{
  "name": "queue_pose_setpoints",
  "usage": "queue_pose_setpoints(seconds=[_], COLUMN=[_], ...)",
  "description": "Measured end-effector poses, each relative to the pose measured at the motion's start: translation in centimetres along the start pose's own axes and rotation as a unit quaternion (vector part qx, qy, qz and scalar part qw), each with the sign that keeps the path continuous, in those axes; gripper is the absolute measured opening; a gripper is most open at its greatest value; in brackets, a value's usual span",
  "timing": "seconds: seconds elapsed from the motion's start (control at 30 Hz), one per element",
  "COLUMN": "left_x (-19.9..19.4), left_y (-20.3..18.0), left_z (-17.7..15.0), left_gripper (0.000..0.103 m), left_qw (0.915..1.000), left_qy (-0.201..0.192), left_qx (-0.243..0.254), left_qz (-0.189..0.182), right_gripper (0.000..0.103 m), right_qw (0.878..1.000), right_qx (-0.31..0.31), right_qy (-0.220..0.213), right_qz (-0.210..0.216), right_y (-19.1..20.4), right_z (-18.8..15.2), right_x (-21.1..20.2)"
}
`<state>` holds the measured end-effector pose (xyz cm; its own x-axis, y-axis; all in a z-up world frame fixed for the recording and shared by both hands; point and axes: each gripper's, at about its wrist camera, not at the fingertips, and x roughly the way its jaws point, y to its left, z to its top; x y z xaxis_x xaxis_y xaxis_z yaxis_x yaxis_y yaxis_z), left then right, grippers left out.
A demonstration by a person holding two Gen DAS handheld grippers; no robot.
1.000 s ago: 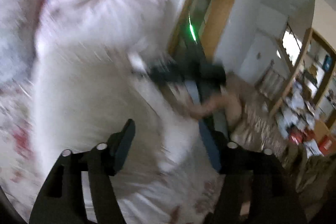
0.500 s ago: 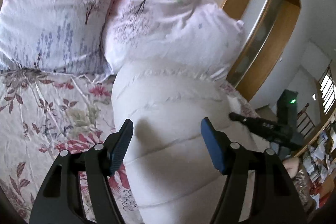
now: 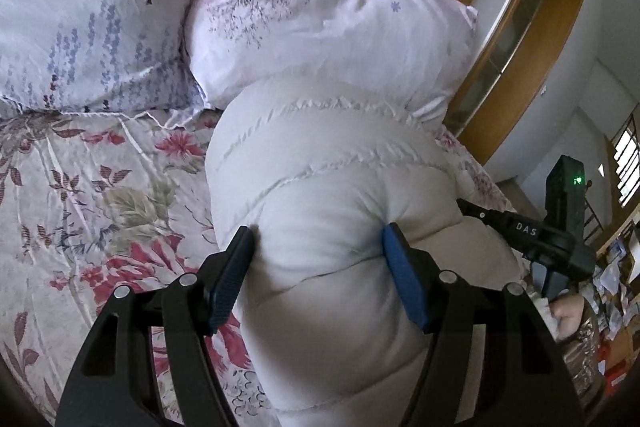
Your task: Fold large clothes
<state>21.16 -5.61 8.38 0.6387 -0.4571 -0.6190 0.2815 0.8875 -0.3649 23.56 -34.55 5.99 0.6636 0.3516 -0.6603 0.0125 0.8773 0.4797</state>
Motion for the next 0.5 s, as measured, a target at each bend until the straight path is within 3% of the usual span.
queue_pose_setpoints(seconds=[0.27,0.5], left_x=[2.1,3.7], left_y=[1.5,2.1], left_z=[0.0,-0.3], left_gripper=[0.069,0.075], left_qw=[0.999,0.9981], left_qy=[0.027,0.047], left_qx=[-0.023,-0.032], left_qz=[-0.026,-0.024], right_gripper=[0.015,0.015], right_qw=[1.0,0.999], right_qx=[0.015,0.026], right_qy=[0.01,0.019], right_qz=[0.002,0.005], right_y=[-1.0,-1.4], right_z=[-0.3,-0.3], right_x=[0.9,1.6])
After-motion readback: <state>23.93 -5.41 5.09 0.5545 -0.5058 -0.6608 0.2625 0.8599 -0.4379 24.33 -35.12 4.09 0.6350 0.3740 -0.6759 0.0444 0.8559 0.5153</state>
